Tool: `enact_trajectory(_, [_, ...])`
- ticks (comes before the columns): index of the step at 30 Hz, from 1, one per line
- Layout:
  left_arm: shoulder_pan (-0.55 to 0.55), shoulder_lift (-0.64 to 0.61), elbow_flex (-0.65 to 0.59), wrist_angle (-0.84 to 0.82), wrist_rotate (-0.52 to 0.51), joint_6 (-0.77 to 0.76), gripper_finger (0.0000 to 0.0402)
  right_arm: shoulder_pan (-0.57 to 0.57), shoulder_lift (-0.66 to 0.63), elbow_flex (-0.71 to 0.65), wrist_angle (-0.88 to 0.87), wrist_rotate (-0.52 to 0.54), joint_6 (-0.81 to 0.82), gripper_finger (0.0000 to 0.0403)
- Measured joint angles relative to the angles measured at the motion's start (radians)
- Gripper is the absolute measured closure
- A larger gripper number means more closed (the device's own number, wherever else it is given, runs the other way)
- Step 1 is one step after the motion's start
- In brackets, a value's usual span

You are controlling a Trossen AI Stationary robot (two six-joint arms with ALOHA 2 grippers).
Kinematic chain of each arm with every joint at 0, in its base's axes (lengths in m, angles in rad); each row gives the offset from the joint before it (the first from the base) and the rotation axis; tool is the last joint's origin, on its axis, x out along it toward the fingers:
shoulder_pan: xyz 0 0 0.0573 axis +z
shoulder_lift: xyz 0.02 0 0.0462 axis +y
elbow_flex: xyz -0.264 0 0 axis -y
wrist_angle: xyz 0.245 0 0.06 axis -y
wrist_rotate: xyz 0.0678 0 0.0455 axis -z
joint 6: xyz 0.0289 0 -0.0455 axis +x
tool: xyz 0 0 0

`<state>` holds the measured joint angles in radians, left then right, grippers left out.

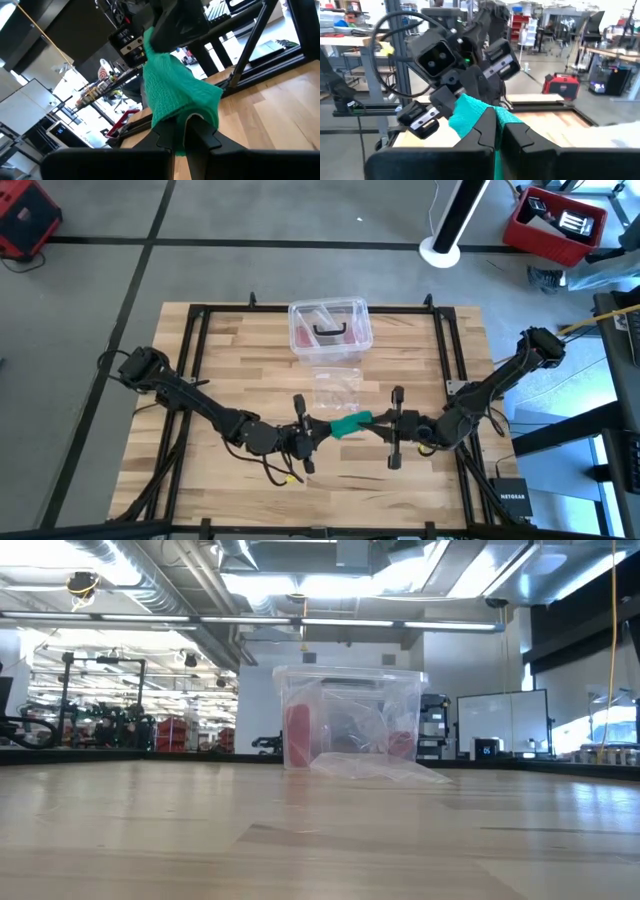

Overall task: Roll bandage
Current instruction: Roll the green bandage

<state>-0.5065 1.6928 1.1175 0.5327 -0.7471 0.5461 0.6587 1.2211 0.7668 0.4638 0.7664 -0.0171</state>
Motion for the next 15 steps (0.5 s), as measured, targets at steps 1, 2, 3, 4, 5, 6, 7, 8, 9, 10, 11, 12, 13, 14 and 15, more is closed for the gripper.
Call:
enact_trajectory(1, [0.0,0.0,-0.001,-0.002,0.0,0.0,0.0386,-0.006,0.003,0.0,-0.012,0.001,0.03,0.0391])
enact_trajectory(2, [0.0,0.0,-0.002,-0.006,0.0,-0.001,0.0386,-0.007,0.006,0.0,-0.019,0.001,0.05,0.039])
enact_trajectory(3, [0.0,0.0,-0.002,-0.008,0.001,-0.01,0.0386,-0.011,0.008,0.0,-0.021,-0.002,0.062,0.0387])
enact_trajectory(4, [0.0,0.001,-0.002,-0.009,0.001,-0.021,0.0386,-0.014,0.008,0.0,-0.024,-0.011,0.069,0.0382])
enact_trajectory(5, [-0.001,0.001,-0.002,-0.009,0.002,-0.041,0.0386,-0.019,0.008,0.001,-0.028,-0.023,0.07,0.0373])
enact_trajectory(6, [-0.001,0.001,-0.002,-0.01,0.002,-0.052,0.0386,-0.025,0.007,0.001,-0.035,-0.031,0.07,0.0362])
enact_trajectory(7, [-0.001,0.001,-0.002,-0.01,0.002,-0.065,0.0386,-0.026,0.007,0.001,-0.043,-0.033,0.07,0.0348])
enact_trajectory(8, [-0.001,0.001,-0.002,-0.012,0.002,-0.074,0.0386,-0.026,0.007,0.001,-0.047,-0.033,0.069,0.0333])
enact_trajectory(9, [0.0,0.001,-0.002,-0.01,0.004,-0.092,0.0386,-0.026,0.007,0.001,-0.049,-0.033,0.065,0.0317])
enact_trajectory(10, [0.0,0.002,-0.002,-0.009,0.007,-0.108,0.0386,-0.029,0.007,0.001,-0.049,-0.031,0.063,0.0301])
enact_trajectory(11, [-0.001,0.002,-0.002,-0.008,0.011,-0.124,0.0386,-0.032,0.007,0.001,-0.055,-0.028,0.064,0.0286])
enact_trajectory(12, [-0.001,0.002,-0.002,-0.011,0.011,-0.14,0.0386,-0.034,0.007,0.001,-0.067,-0.026,0.066,0.0272])
enact_trajectory(13, [-0.001,0.002,-0.002,-0.017,0.011,-0.152,0.0386,-0.04,0.007,0.001,-0.083,-0.025,0.065,0.0259])
enact_trajectory(14, [-0.001,0.005,-0.002,-0.026,0.011,-0.175,0.0386,-0.044,0.007,0.001,-0.099,-0.025,0.065,0.0248])
enact_trajectory(15, [0.002,0.007,-0.002,-0.035,0.012,-0.188,0.0386,-0.046,0.007,0.001,-0.116,-0.025,0.068,0.0238])
